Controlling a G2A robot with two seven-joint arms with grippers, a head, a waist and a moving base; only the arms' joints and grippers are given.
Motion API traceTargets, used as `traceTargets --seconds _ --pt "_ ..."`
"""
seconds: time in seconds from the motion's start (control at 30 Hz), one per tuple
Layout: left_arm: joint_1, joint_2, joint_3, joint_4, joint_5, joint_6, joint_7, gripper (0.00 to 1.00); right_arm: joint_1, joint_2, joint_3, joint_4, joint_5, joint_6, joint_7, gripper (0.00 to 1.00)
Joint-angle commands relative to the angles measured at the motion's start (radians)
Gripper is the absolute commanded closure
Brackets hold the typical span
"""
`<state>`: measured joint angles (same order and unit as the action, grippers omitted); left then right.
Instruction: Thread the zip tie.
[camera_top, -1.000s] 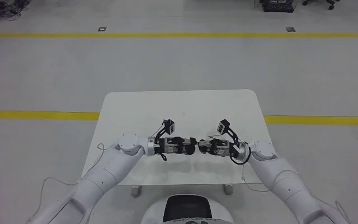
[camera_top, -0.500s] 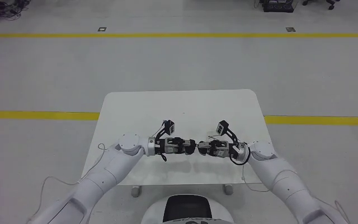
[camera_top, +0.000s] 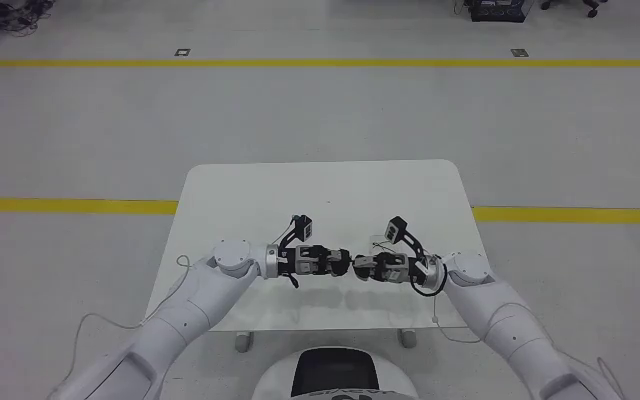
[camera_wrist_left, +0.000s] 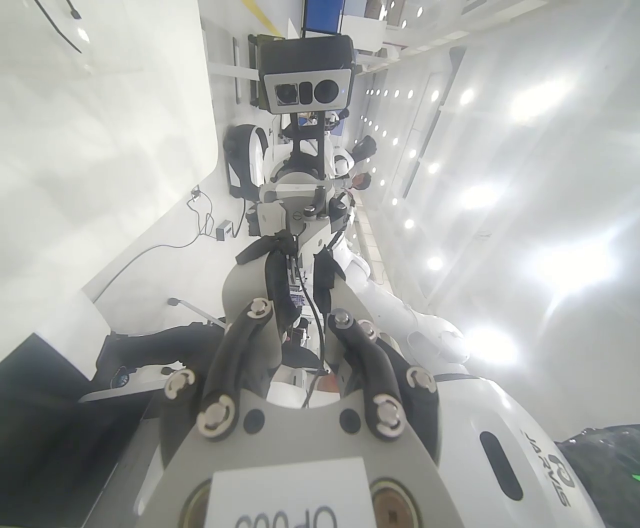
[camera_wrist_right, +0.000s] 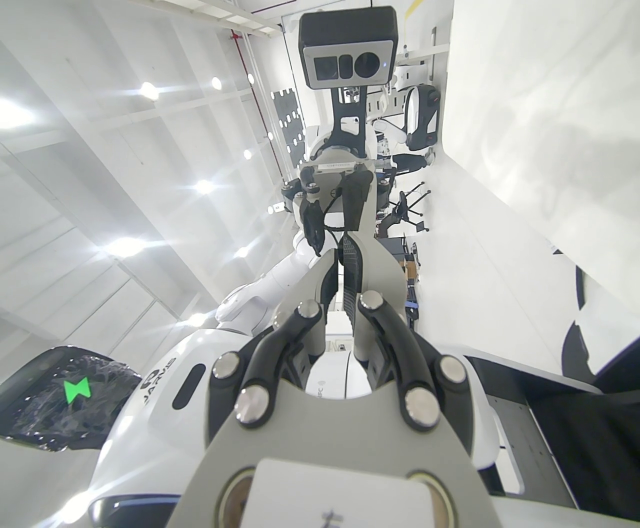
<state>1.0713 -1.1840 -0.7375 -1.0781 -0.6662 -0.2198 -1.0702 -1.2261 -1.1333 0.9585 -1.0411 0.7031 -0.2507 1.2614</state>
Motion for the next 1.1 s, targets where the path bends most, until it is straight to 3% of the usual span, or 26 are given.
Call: traceTargets --seconds 0.0,0.73,1.07 --pt "-0.001 -0.001 0.001 0.005 -0.001 0.001 0.001 0.88 0.001 -0.001 0.0 0.0 -0.003 0.001 0.001 1.0" --pt "-0.009 -0.004 0.008 0.017 -0.002 0.006 0.0 0.95 0.006 -0.008 0.006 0.01 -0.009 0.004 0.006 1.0" --pt "-0.011 -0.005 0.01 0.018 -0.002 0.008 0.001 0.92 0.008 -0.011 0.008 0.015 -0.016 0.006 0.014 1.0"
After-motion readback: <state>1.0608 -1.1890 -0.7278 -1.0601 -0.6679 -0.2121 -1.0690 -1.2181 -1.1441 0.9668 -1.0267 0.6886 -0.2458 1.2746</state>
